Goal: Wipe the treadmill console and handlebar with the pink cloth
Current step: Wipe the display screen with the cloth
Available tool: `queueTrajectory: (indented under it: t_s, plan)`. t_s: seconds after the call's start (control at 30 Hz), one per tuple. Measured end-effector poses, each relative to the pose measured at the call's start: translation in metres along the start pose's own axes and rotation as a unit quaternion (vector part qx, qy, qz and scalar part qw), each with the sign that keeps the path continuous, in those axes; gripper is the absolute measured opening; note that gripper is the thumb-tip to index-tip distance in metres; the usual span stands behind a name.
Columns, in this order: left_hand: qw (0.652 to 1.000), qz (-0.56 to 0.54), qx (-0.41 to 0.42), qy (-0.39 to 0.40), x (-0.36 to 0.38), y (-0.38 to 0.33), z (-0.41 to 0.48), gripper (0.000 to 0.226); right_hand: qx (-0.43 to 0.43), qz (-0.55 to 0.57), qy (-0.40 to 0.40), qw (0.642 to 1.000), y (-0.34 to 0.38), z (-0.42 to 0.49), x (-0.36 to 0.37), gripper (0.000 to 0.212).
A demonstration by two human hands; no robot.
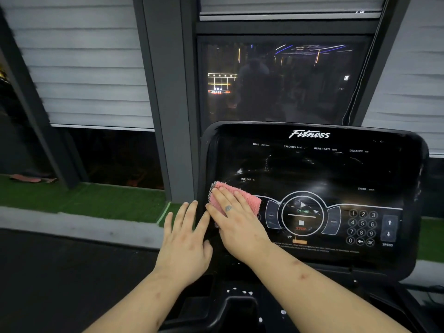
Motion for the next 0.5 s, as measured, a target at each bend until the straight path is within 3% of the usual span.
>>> queueTrajectory:
  t_s: [0.27, 0.5]
  plan:
    - [0.999, -0.034, 0.012, 0.023, 0.008, -0.005, -0.006, 0.069, -0.026, -0.018, -0.009, 0.999, 0.001, -0.017, 0.007, 0.052]
    - [0.996, -0.089, 0.019, 0.006, 0.003, -0.012, -0.008, 0.07, -0.042, -0.039, 0.043, 0.997, -0.014, -0.044, 0.012, 0.057]
Point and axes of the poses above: each hand's wrist, its own z-axis towards the middle knuckle, its own x-axis out of the palm, y = z × x, the point moved 8 cm from there along z, towards the middle knuckle, and after that the axes turned 15 degrees about x, right-handed, at the moved point
